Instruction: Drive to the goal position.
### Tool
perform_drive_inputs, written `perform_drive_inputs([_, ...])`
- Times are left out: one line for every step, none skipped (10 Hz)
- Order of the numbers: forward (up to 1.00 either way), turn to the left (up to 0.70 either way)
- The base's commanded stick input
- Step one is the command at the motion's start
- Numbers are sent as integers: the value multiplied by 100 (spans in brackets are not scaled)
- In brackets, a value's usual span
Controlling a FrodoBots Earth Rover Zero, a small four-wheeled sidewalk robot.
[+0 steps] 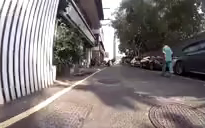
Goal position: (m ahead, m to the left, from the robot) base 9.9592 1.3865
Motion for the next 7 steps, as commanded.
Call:
perform_drive_inputs([70, 2])
perform_drive_inputs([70, 2])
perform_drive_inputs([70, 2])
perform_drive_inputs([70, 1])
perform_drive_inputs([70, 1])
perform_drive_inputs([70, 0])
perform_drive_inputs([70, 0])
